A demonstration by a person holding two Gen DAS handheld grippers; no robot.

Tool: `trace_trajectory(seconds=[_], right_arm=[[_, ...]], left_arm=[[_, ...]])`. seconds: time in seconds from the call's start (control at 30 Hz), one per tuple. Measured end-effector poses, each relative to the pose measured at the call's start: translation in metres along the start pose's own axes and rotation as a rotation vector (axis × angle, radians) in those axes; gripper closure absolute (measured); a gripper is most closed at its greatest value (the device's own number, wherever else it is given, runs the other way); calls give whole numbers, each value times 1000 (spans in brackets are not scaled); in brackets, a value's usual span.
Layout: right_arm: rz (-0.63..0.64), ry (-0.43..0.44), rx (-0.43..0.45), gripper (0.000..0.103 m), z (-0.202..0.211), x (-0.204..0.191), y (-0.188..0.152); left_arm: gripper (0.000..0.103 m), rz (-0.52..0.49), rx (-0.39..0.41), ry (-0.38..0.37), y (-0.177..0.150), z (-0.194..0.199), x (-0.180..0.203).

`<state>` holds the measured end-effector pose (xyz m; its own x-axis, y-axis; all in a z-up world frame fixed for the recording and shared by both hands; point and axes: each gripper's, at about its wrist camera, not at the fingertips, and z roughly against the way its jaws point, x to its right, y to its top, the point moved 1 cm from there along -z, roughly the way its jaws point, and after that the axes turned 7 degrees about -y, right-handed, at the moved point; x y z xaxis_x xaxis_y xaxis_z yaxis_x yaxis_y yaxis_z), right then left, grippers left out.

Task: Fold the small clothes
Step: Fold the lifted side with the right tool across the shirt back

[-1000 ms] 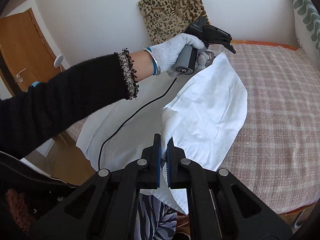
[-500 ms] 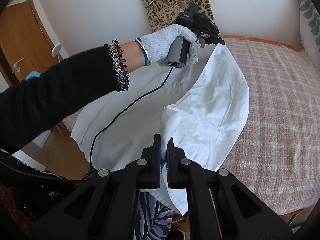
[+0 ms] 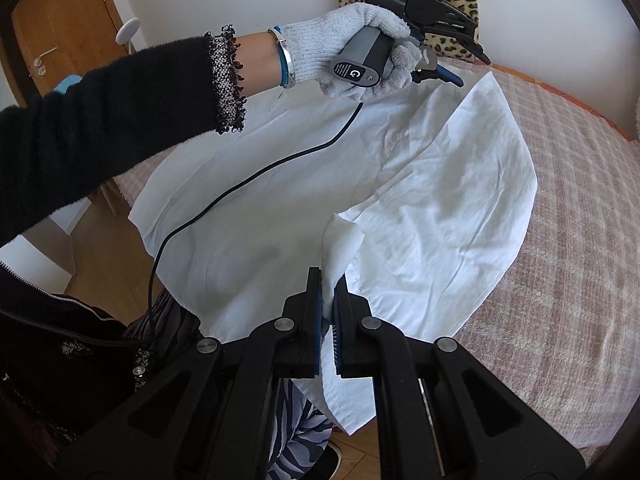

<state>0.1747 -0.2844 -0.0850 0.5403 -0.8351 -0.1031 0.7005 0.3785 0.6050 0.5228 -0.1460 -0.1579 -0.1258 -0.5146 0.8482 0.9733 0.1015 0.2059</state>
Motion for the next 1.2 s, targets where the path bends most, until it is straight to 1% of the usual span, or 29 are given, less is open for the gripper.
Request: trace_trajectory(seconds=[0.03,0.1,0.13,0.17,0.2,0.27,0.33,0.4,0.47,0.53,0.57,0.6,0.63,0.7,0.77,0.8,0.83,0.87,0.9,0.97,1.03,1.1,1.13,1.2], right_arm=[[5,-3,-3,98,-1,-2,1],[15,-6,-7,98,-1,-5,1],[20,-10,-8,98,-1,-6,0],[25,-13,-9,98,-2,-8,1],[27,-21,-10,98,-1,-9,0],[29,-35,-10,98,0,-9,1],[30,-56,-7,98,2,-7,3],[37,-74,-2,98,5,-6,5],[67,-102,5,98,7,-10,6],[92,-95,-3,98,6,-15,5],[105,-89,-22,98,2,-17,4],[112,-100,-39,98,-3,-17,2],[109,-103,-54,97,-8,-17,-1],[92,-94,-78,97,-15,-13,-8],[94,-105,-88,97,-16,-12,-15],[89,-102,-100,96,-15,-11,-18],[75,-73,-121,94,-13,-9,-21],[53,-49,-127,92,-9,-5,-25],[27,-29,-120,86,-2,-1,-28],[-45,22,-79,74,15,12,-31],[-149,58,-15,69,34,33,-31],[-250,91,41,69,48,55,-31],[-286,92,65,69,53,63,-30],[-327,49,75,69,54,72,-30]], left_arm=[[50,-37,-23,22,-5,-5,5],[55,-103,-61,80,-14,-16,14],[58,-127,-75,95,-18,-20,15],[86,-142,-85,100,-21,-24,16],[103,-157,-99,98,-24,-27,16],[103,-207,-84,105,-29,-26,21],[103,-234,-44,118,-30,-19,25],[103,-203,10,110,-24,-4,20],[103,-181,45,113,-17,7,15],[103,-175,70,145,-13,16,9],[103,-179,81,168,-13,19,6],[103,-185,95,182,-13,22,3],[103,-175,105,202,-13,24,0],[102,-139,76,208,-12,23,-9],[98,-139,79,276,-13,28,-10],[96,-145,82,270,-16,32,-10],[93,-149,83,265,-18,37,-8],[89,-159,89,280,-20,43,-6],[89,-176,92,288,-22,49,-2],[89,-224,97,294,-30,63,8],[89,-272,98,308,-42,76,17],[89,-304,76,288,-57,88,25],[89,-312,65,281,-66,93,28],[89,-326,35,261,-84,105,33]])
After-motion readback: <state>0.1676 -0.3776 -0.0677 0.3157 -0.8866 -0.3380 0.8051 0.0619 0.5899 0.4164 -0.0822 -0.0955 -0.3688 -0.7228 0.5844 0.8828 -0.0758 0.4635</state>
